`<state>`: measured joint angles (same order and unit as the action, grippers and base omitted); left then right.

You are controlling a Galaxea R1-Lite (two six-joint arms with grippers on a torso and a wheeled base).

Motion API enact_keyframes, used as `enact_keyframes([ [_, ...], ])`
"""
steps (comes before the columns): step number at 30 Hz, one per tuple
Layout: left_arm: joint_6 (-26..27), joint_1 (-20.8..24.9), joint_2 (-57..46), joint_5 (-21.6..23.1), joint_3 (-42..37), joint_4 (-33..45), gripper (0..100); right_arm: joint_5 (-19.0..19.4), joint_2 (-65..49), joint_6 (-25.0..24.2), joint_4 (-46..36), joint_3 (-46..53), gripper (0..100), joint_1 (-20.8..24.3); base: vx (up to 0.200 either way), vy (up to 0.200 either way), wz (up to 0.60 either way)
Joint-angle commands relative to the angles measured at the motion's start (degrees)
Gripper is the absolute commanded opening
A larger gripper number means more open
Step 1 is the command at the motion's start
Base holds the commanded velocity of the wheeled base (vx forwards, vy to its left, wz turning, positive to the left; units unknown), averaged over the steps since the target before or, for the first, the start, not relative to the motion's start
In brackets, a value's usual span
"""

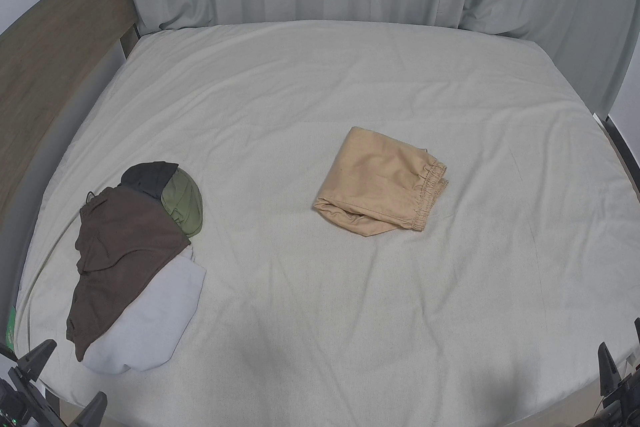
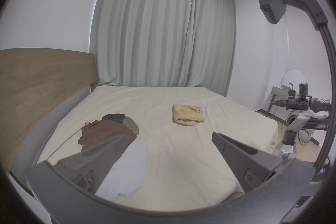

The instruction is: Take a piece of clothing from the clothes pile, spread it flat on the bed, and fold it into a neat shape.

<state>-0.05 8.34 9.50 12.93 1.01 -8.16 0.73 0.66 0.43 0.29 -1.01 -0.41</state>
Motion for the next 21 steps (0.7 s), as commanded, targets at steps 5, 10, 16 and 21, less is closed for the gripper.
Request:
enact_keyframes([
  [5,-1.5,-1.6,-4.3,-7.6,-0.9,4.9,100,0.2,-0.1,0.3,-0.4,1.0,100,0.1,0.000,0.000,0.00],
  [10,0.3,-7.9,-7.2,-8.4,-0.9,5.1,100,0.2,-0.2,0.2,-0.4,1.0,100,0.2,0.000,0.000,0.00],
  [16,2.0,-8.7,-9.5,-9.8,-1.0,7.2,100,0.2,-0.1,0.2,-0.4,1.0,100,0.0,0.000,0.000,0.00],
  [21,-0.1,-8.7,-9.5,-12.6,-0.9,8.2,100,0.2,-0.1,0.2,-0.4,1.0,100,0.0,0.000,0.000,0.00],
])
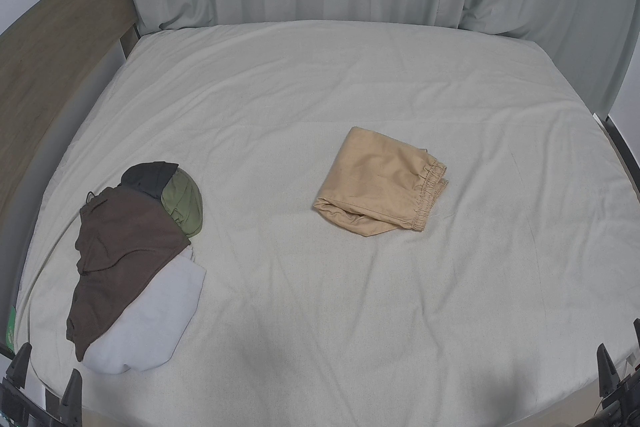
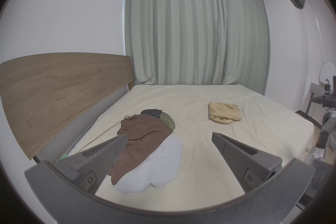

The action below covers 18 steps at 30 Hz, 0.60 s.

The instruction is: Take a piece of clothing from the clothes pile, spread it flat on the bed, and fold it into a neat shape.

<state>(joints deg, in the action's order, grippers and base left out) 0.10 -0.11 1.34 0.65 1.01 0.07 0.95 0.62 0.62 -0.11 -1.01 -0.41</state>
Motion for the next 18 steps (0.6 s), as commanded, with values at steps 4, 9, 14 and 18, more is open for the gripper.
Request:
enact_keyframes([
  [4,0.0,-0.2,-1.3,-0.3,-1.0,-0.1,100,0.0,-0.1,0.0,0.0,1.0,100,0.0,0.000,0.000,0.00],
  [9,0.1,-0.2,-1.3,-0.2,-1.0,-0.2,100,0.0,-0.1,0.1,-0.1,1.0,100,0.1,0.000,0.000,0.00],
  [14,0.1,-0.2,-1.3,-0.2,-1.0,-0.1,100,0.0,-0.1,0.1,-0.1,1.0,100,0.1,0.000,0.000,0.00],
  [18,0.1,-0.2,-1.3,-0.2,-1.0,-0.2,100,0.1,-0.1,0.1,-0.1,1.0,100,0.1,0.000,0.000,0.00],
])
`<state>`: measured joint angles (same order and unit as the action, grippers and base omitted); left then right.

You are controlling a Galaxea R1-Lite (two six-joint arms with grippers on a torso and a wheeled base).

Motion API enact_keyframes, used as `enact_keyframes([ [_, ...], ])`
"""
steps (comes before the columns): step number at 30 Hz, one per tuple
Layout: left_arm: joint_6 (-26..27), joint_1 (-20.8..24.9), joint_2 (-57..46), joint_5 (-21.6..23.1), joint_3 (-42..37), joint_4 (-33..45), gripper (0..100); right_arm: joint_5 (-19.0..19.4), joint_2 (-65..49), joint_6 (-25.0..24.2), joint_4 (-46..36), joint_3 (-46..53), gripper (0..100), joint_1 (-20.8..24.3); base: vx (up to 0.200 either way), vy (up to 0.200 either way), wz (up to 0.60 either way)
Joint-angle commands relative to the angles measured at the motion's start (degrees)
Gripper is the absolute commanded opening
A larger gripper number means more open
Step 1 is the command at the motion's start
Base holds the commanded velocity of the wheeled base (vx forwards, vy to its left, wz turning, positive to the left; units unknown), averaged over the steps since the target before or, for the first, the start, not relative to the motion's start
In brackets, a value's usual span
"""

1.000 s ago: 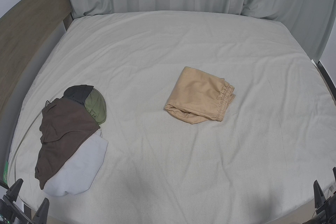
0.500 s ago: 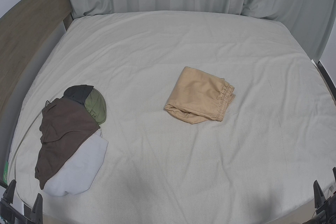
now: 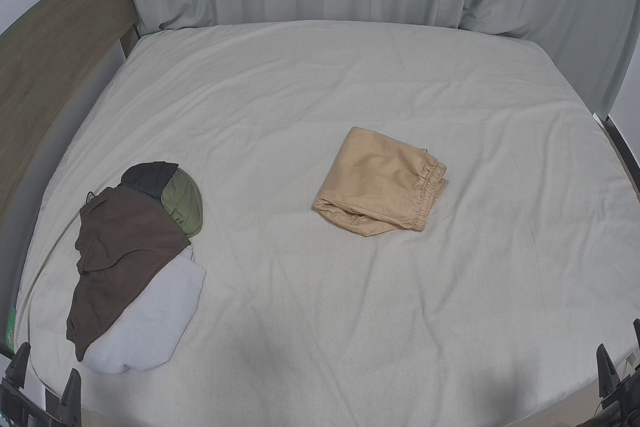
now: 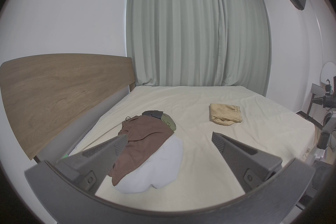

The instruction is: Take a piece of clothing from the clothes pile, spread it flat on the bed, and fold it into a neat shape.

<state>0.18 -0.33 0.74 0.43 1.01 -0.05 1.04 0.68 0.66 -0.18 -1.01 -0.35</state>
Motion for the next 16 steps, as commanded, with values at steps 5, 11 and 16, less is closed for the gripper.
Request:
enact_keyframes([
  [5,0.0,0.0,-0.7,0.0,-1.0,0.0,100,0.0,-0.2,0.0,0.0,1.0,100,0.0,0.000,0.000,0.00],
  [11,0.2,0.0,-0.7,0.0,-1.0,0.0,100,0.0,-0.2,0.0,0.0,1.0,100,0.0,0.000,0.000,0.00],
  [16,-0.1,0.0,-0.7,0.1,-1.0,0.0,100,0.0,-0.2,0.0,0.0,1.0,100,0.0,0.000,0.000,0.00],
])
